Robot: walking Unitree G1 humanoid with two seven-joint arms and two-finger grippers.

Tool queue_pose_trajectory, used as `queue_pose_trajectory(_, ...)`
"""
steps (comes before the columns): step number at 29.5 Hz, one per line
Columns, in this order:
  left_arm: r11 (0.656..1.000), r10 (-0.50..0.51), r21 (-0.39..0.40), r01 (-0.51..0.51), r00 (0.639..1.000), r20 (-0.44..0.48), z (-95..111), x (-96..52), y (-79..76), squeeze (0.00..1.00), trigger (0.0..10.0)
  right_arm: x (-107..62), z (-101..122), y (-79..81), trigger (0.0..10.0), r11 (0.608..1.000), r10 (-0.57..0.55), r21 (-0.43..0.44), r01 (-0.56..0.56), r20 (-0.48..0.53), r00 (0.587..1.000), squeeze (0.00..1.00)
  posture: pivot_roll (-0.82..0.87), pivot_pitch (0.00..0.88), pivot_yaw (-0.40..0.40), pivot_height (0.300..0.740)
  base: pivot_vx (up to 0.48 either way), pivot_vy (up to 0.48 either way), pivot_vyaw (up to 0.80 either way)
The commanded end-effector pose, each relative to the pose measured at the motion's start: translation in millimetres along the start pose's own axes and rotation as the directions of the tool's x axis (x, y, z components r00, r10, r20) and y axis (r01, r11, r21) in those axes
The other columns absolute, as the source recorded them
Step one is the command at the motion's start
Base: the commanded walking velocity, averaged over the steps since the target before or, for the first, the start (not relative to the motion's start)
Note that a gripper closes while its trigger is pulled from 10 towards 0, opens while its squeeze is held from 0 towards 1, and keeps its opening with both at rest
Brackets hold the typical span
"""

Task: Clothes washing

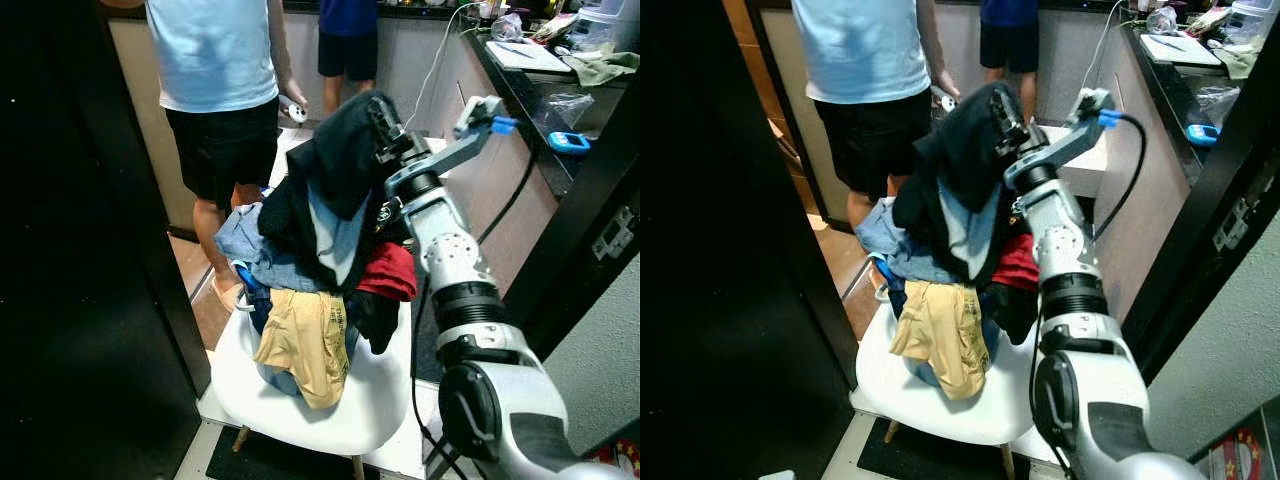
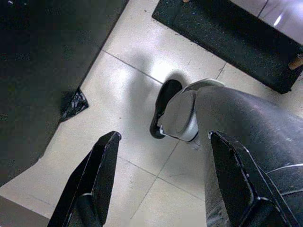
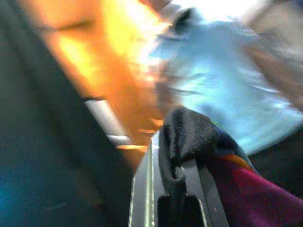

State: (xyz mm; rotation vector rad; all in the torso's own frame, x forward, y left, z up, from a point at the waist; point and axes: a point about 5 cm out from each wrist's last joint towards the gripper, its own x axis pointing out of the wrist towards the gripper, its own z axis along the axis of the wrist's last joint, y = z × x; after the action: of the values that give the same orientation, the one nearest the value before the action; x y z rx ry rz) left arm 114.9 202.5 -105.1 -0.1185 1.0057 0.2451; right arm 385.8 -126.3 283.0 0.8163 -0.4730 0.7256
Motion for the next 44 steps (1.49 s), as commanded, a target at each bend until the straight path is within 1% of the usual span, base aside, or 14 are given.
queue_pose_trajectory(1, 1.0, -0.012, 0.005, 0.012, 1.0, -0.026, -5, -0.8, -1.4, 0.0, 10.0, 3.6, 4, 9.8, 0.0, 0.996, 0.089, 0.018, -0.089, 0.013, 0.996, 0.0, 0.16, 0.0, -0.043, 0.74, 0.0, 0.0, 0.0)
queue_pose_trajectory(2, 1.0, -0.015, 0.005, 0.015, 1.0, -0.027, -5, -0.6, -1.8, 0.0, 10.0, 1.3, 6, 18.7, 0.0, 0.981, 0.191, 0.038, -0.191, 0.019, 0.981, 0.0, 0.17, 0.0, -0.043, 0.74, 0.0, 0.0, 0.0)
queue_pose_trajectory(4, 1.0, -0.015, 0.005, 0.015, 1.0, -0.027, -5, -0.6, -1.8, 0.0, 10.0, 1.3, 6, 18.7, 0.0, 0.981, 0.191, 0.038, -0.191, 0.019, 0.981, 0.0, 0.17, 0.0, -0.043, 0.74, 0.0, 0.0, 0.0)
queue_pose_trajectory(6, 1.0, -0.023, 0.004, 0.023, 0.999, -0.033, -5, -0.6, -2.2, 0.0, 10.0, -20.4, 6, 49.5, 0.0, 0.845, 0.525, 0.111, -0.522, 0.005, 0.851, 0.0, 0.16, 0.0, -0.038, 0.74, 0.0, 0.0, 0.0)
queue_pose_trajectory(7, 1.0, -0.023, 0.004, 0.023, 0.999, -0.033, -5, -0.6, -2.2, 0.0, 10.0, -20.4, 6, 49.5, 0.0, 0.845, 0.525, 0.111, -0.522, 0.005, 0.851, 0.0, 0.16, 0.0, -0.038, 0.74, 0.0, 0.0, 0.0)
queue_pose_trajectory(8, 1.0, -0.026, 0.002, 0.026, 0.999, -0.037, -6, -0.6, -2.3, 0.0, 10.0, -34.8, 2, 62.3, 0.0, 0.748, 0.655, 0.164, -0.644, -0.02, 0.756, 0.0, 0.16, 0.0, -0.038, 0.74, 0.0, 0.0, 0.0)
queue_pose_trajectory(9, 1.0, -0.026, 0.002, 0.026, 0.999, -0.037, -6, -0.6, -2.3, 0.0, 10.0, -34.8, 2, 62.3, 0.0, 0.748, 0.655, 0.164, -0.644, -0.02, 0.756, 0.0, 0.16, 0.0, -0.038, 0.74, 0.0, 0.0, 0.0)
queue_pose_trajectory(10, 1.0, -0.028, 0.001, 0.028, 0.999, -0.04, -6, -0.7, -2.3, 0.0, 10.0, -45.3, -2, 71.0, 0.0, 0.671, 0.732, 0.214, -0.71, -0.039, 0.68, 0.0, 0.16, 0.0, -0.036, 0.74, 0.0, 0.0, 0.0)
queue_pose_trajectory(11, 1.0, -0.028, 0.001, 0.028, 0.999, -0.04, -6, -0.7, -2.3, 0.0, 10.0, -45.3, -2, 71.0, 0.0, 0.671, 0.732, 0.214, -0.71, -0.039, 0.68, 0.0, 0.16, 0.0, -0.036, 0.74, 0.0, 0.0, 0.0)
queue_pose_trajectory(12, 1.0, -0.029, 0.001, 0.03, 0.999, -0.042, -6, -0.8, -2.4, 0.0, 10.0, -52.9, -6, 76.0, 0.0, 0.621, 0.775, 0.259, -0.74, -0.056, 0.63, 0.0, 0.16, 0.0, -0.036, 0.74, 0.0, 0.0, 0.0)
queue_pose_trajectory(20, 0.999, -0.032, 0.001, 0.032, 0.998, -0.046, -7, -0.9, -3.1, 0.0, 10.0, -54.9, -12, 75.0, 0.0, 0.626, 0.772, 0.278, -0.729, -0.086, 0.63, 0.0, 0.16, 0.0, -0.035, 0.74, 0.0, 0.0, 0.0)
queue_pose_trajectory(25, 0.999, -0.035, -0.001, 0.035, 0.998, -0.061, -10, -1.5, -4.6, 0.0, 10.0, -55.0, -12, 61.0, 0.0, 0.688, 0.72, 0.273, -0.673, -0.14, 0.68, 0.0, 0.16, 0.0, -0.041, 0.74, 0.0, 0.0, -0.16)
queue_pose_trajectory(29, 0.999, -0.037, 0.003, 0.037, 0.997, -0.066, -11, -1.7, -4.7, 0.0, 10.0, -59.4, -14, 57.5, 0.0, 0.701, 0.708, 0.276, -0.658, -0.156, 0.689, 0.0, 0.16, 0.0, -0.041, 0.74, 0.0, 0.0, -0.8)
queue_pose_trajectory(44, 0.999, -0.042, 0.031, 0.044, 0.997, -0.069, -11, -1.6, -4.7, 0.0, 10.0, -71.9, -10, 56.4, 0.0, 0.677, 0.729, 0.306, -0.67, -0.151, 0.668, 0.0, 0.15, 0.0, -0.038, 0.74, 0.0, 0.0, -0.8)
